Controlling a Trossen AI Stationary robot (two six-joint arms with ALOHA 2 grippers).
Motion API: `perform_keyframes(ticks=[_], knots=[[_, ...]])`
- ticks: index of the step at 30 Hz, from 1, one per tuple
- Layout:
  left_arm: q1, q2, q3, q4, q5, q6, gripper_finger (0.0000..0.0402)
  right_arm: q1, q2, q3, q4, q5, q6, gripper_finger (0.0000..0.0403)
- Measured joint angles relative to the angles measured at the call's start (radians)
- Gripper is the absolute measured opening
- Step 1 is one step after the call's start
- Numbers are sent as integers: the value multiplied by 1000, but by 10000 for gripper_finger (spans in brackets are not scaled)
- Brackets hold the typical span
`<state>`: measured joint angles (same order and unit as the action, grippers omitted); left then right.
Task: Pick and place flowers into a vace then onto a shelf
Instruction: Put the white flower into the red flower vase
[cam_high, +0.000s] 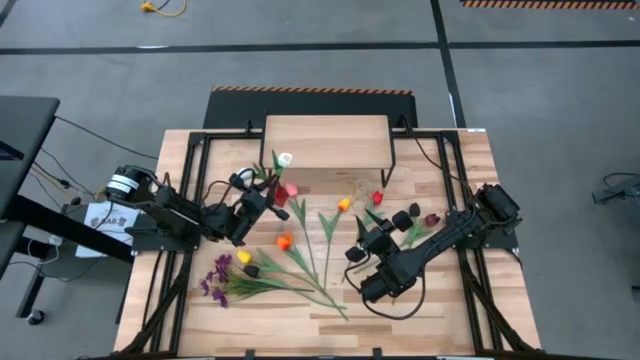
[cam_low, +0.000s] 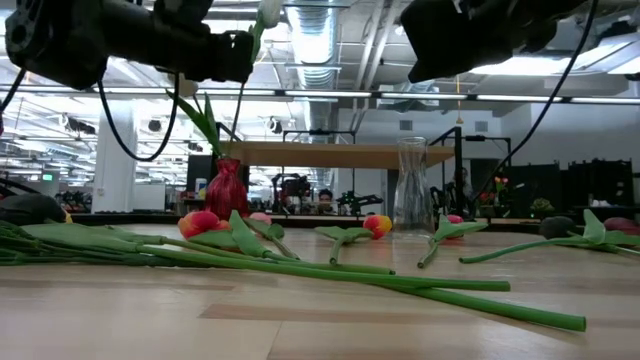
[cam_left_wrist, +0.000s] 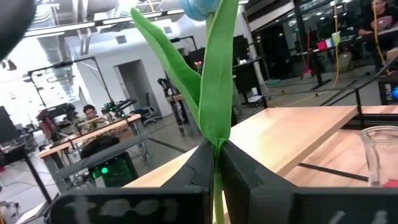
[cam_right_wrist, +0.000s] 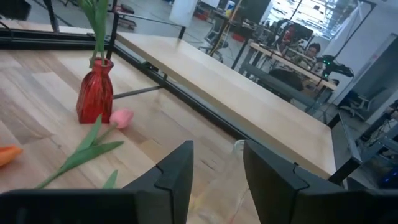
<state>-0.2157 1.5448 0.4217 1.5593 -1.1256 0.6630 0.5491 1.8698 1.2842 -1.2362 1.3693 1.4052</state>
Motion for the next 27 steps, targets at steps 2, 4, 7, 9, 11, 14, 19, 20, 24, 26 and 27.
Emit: perform_keyframes(ticks=[2, 4, 7, 9, 11, 14, 19, 20, 24, 26, 27], knots=[[0, 0, 1, 0, 13, 1, 0, 0, 0, 0, 0, 0, 0, 133], [0, 0, 5, 0, 19, 1, 0, 0, 0, 0, 2, 0, 0, 132], [0, 0, 7, 0, 21, 3, 0, 0, 0, 0, 3, 0, 0, 132], [0, 0, 7, 0, 22, 8, 0, 0, 0, 0, 3, 0, 0, 133], [0, 0, 7, 0, 22, 17, 0, 0, 0, 0, 3, 0, 0, 134], [0, 0, 7, 0, 22, 19, 0, 0, 0, 0, 3, 0, 0, 133], [-8, -9, 8, 1, 21, 24, 0, 0, 0, 0, 3, 0, 0, 130], [-11, -9, 8, 1, 21, 26, 0, 0, 0, 0, 3, 0, -1, 130], [-22, -31, 8, 4, 21, 53, 0, 0, 0, 0, 4, 0, -1, 128], [-23, -39, 8, -3, 18, 65, 0, 0, 0, 0, 7, 0, -1, 128], [-23, -44, 8, 1, 18, 70, 0, -1, 0, 0, 7, 0, -1, 128]])
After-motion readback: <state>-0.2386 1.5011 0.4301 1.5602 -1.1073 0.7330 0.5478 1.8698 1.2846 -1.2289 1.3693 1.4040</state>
